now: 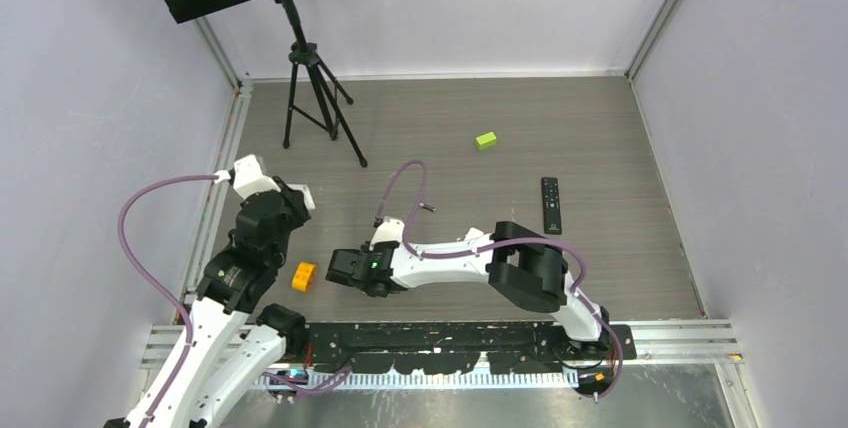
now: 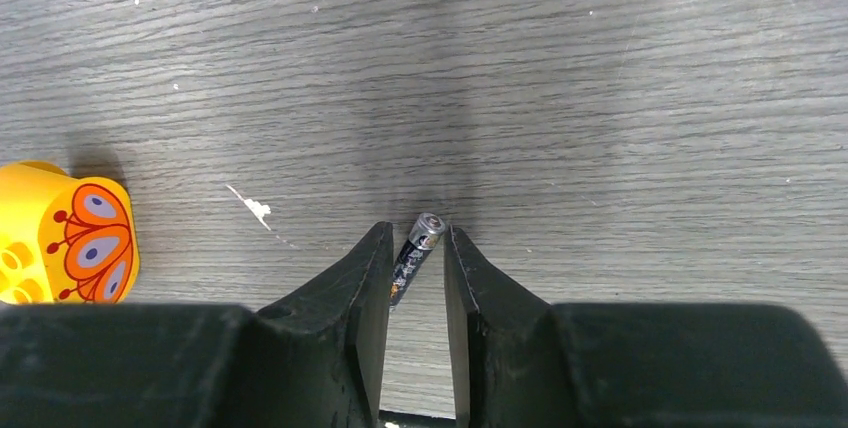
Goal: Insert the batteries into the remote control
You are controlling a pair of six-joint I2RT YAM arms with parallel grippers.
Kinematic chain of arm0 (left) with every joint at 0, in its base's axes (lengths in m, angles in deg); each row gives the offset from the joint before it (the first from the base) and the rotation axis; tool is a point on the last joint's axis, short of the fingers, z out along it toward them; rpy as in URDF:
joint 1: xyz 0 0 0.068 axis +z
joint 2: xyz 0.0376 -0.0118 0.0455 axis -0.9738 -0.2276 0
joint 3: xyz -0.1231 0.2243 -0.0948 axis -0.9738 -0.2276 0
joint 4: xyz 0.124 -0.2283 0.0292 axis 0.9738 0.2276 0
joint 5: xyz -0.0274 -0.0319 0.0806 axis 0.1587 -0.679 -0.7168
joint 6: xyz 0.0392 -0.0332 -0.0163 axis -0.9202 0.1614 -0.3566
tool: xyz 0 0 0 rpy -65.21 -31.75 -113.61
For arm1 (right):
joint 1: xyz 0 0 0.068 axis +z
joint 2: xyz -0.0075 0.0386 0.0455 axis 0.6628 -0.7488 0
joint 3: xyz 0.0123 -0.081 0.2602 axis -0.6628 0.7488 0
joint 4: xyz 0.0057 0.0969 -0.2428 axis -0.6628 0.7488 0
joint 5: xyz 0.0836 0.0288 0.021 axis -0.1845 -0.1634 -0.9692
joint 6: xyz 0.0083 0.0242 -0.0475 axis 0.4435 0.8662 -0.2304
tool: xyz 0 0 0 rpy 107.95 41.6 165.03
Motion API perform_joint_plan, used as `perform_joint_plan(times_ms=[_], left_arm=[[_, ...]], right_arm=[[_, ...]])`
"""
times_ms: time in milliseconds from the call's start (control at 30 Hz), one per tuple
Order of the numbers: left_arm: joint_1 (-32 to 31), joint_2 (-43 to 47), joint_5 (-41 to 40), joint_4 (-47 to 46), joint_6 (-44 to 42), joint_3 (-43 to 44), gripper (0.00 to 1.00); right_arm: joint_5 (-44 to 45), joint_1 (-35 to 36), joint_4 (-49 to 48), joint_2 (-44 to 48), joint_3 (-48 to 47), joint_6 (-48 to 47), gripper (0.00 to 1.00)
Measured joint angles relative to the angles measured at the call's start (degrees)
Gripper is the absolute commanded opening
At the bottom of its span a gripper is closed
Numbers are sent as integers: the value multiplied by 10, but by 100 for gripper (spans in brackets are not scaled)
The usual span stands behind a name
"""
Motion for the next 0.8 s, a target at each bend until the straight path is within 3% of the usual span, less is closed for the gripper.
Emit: perform_joint_plan(times_ms=[167,367,500,800], left_arm=[[0,-15,-4,0,1,0,0],[0,-26,5,-2,1,0,0],[0,-29,54,-11,0,0,0],[0,-57,294,-133,4,-37,0]], right_arm=[[1,0,14,-12,-18,-26,1],[17,0,28,-12,-22,-66,0],[41,-6,42,15,12,-102,0],[53,-87,64,227,219,-198,0]])
